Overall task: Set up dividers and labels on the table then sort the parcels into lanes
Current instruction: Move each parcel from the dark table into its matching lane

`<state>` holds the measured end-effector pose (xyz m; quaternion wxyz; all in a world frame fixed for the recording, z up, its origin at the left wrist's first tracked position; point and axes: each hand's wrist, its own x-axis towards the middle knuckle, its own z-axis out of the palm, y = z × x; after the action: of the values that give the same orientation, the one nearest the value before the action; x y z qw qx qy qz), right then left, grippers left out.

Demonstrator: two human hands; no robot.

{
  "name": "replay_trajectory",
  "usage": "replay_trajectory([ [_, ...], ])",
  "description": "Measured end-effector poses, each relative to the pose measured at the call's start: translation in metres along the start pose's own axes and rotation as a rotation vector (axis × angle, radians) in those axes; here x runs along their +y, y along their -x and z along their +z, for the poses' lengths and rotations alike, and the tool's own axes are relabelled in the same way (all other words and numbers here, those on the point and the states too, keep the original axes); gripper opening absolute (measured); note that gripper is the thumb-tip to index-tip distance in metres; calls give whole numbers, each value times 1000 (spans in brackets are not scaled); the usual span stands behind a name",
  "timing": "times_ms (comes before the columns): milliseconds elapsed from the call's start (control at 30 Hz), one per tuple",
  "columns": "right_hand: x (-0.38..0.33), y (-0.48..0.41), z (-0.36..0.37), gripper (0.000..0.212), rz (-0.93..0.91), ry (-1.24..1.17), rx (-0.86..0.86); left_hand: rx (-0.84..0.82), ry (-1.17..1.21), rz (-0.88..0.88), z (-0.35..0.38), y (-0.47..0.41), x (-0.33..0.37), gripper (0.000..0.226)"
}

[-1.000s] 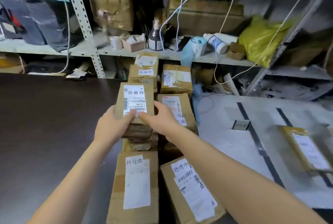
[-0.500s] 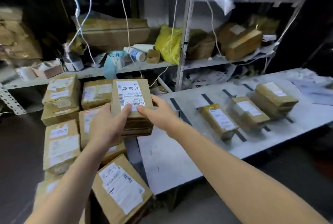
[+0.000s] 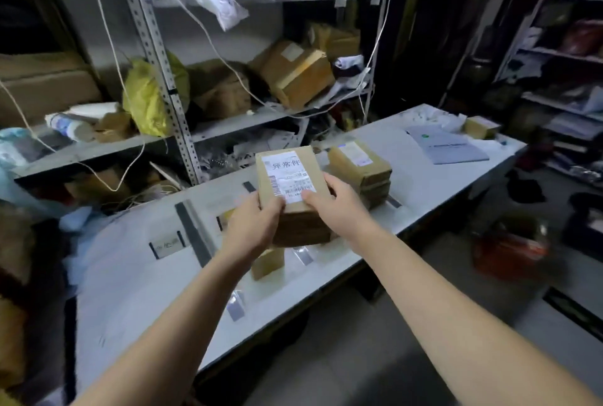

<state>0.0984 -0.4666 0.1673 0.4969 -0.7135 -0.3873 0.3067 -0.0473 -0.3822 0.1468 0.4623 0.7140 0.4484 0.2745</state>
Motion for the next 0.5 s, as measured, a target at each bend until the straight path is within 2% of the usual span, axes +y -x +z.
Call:
replay_trajectory([
  [67,19,-22,-34,41,20,8,49,-51,18,10,39,-24,12,63],
  [367,69,-166,-142,43,117,144,160,-187,164,-21,174,-163,38,35],
  [500,84,-233,-172,36,169,168,148,-194,165,-33,211,-219,42,53],
])
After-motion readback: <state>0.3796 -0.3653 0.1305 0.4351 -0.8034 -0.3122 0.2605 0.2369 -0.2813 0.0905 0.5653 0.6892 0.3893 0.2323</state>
